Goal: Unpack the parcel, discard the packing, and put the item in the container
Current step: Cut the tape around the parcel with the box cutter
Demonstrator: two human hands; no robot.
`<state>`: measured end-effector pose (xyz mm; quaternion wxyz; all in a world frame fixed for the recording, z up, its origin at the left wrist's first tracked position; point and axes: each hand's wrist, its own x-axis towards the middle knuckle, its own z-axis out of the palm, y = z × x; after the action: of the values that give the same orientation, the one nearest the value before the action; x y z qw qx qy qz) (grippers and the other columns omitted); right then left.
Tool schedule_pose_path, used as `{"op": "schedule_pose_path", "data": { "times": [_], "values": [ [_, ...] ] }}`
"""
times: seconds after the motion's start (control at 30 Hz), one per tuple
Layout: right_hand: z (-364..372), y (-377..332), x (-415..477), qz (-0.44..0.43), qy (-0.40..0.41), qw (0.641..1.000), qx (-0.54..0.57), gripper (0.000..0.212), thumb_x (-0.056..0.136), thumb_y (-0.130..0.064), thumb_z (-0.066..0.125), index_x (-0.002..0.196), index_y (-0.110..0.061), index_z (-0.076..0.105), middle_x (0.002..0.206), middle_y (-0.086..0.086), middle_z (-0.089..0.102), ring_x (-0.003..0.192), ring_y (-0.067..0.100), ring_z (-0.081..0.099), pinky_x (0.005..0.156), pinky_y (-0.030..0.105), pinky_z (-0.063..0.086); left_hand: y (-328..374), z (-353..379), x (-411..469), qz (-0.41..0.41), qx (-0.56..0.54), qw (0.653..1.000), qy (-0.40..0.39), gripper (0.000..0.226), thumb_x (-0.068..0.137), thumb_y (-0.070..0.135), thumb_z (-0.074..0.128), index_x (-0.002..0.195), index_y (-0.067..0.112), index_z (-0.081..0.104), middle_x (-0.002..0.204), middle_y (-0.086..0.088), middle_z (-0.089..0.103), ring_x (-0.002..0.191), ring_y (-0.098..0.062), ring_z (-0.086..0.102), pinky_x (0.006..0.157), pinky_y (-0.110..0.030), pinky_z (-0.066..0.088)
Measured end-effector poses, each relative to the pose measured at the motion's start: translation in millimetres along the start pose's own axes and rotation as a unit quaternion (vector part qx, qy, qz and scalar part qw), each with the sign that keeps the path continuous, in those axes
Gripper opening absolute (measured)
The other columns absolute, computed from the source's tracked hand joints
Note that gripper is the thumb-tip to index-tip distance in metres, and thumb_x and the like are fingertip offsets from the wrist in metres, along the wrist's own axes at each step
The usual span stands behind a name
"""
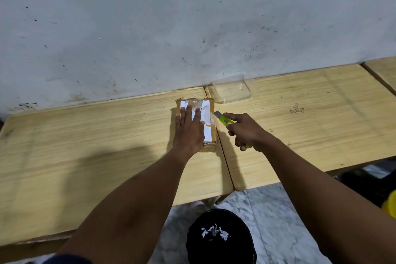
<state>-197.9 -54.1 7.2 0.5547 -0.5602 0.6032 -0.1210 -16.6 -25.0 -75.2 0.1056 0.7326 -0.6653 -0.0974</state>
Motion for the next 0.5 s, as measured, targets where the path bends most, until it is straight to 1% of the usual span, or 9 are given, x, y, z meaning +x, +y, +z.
{"op": "schedule_pose_path", "data": {
  "times": [0.13, 0.3, 0.5],
  "values": [
    [-2, -1, -9, -0.004, -0.021, 0.999, -0.040, 0.060, 0.092, -0.004, 0.039, 0.148, -0.026, 0.043, 0.076, 0.009, 0.048, 0.040, 0.019, 0.039, 0.040, 0.024, 0.036, 1, -1, 1, -0.002, 0.005, 1.000, -0.004, 0.053, 0.106, 0.028, 0.027, 0.155, 0.017, 0.012, 0.164, -0.011, -0.003, 0.150, -0.032, -0.010, 0.122, -0.044, -0.001],
    [8, 2, -15, -0.017, 0.004, 0.997, -0.081, 0.061, 0.091, -0.004, 0.037, 0.147, -0.024, 0.044, 0.077, 0.011, 0.052, 0.041, 0.022, 0.044, 0.038, 0.026, 0.041, 2, -4, 1, -0.007, -0.007, 1.000, -0.010, 0.053, 0.106, 0.028, 0.026, 0.156, 0.018, 0.011, 0.164, -0.009, -0.004, 0.150, -0.030, -0.011, 0.122, -0.043, -0.003],
    [9, 7, -17, -0.022, 0.041, 0.999, -0.024, 0.061, 0.092, -0.005, 0.038, 0.150, -0.026, 0.039, 0.077, 0.008, 0.053, 0.045, 0.021, 0.045, 0.037, 0.024, 0.039, 1, -6, 0, -0.006, -0.022, 1.000, -0.019, 0.054, 0.106, 0.028, 0.026, 0.156, 0.018, 0.009, 0.164, -0.009, -0.007, 0.150, -0.029, -0.013, 0.121, -0.042, -0.005]
  ]
}}
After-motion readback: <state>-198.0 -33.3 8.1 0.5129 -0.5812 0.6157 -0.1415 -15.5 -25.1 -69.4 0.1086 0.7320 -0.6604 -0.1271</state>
